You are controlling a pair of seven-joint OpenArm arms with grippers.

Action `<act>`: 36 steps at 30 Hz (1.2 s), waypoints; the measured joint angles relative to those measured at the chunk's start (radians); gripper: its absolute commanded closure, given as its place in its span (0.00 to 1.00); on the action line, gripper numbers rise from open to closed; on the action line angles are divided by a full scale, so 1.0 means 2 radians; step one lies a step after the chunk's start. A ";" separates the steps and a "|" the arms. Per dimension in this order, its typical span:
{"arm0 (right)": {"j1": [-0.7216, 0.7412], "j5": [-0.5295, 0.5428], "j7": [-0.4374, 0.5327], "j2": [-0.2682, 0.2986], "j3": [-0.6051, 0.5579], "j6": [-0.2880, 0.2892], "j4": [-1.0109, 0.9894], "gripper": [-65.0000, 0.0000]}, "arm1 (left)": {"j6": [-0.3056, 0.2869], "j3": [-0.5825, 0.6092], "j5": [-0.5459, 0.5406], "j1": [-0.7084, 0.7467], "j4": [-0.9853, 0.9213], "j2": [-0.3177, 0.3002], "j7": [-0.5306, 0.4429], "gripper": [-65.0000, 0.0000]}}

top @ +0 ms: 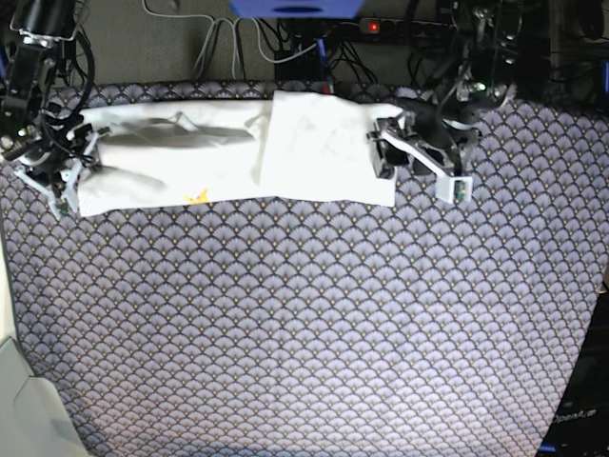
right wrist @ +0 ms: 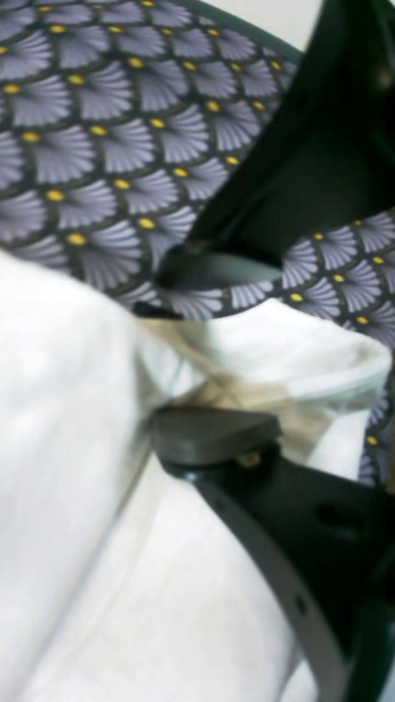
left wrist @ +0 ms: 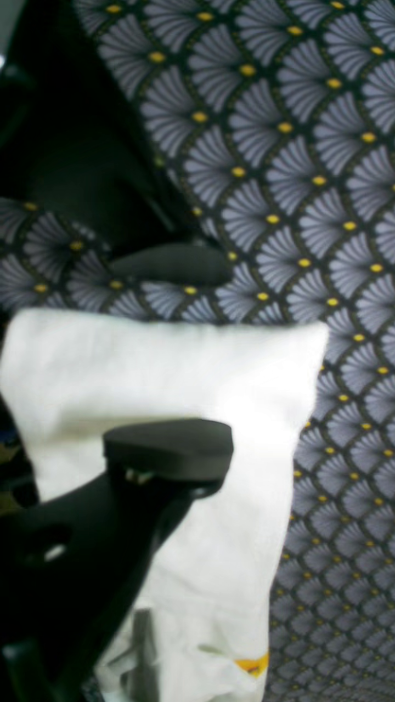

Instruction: Fold the T-shirt properly

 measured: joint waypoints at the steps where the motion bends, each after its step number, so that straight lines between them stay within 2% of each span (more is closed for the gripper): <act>1: 0.000 0.000 -0.001 0.000 0.000 0.000 0.000 0.46 | 0.000 0.000 0.000 0.000 -0.004 0.000 0.000 0.41; 14: 0.002 -0.002 -0.001 -0.003 0.000 0.000 -0.003 0.47 | 0.000 0.000 0.000 -0.002 -0.009 0.000 0.000 0.41; 17: 0.002 -0.003 -0.001 -0.008 0.001 0.000 -0.003 0.55 | 0.000 0.000 0.000 -0.007 -0.009 0.000 0.000 0.42; 24: 0.000 0.004 0.001 -0.023 0.000 0.000 -0.002 1.00 | 0.000 0.000 0.000 -0.007 -0.009 0.000 0.000 0.42; 31: 0.000 0.000 0.001 -0.025 0.000 0.000 0.003 1.00 | 0.000 0.000 0.000 -0.007 -0.008 0.000 0.000 0.42; 36: -0.008 -0.012 -0.019 -0.027 -0.001 0.000 0.044 1.00 | 0.000 0.000 0.000 -0.007 -0.007 0.000 0.000 0.42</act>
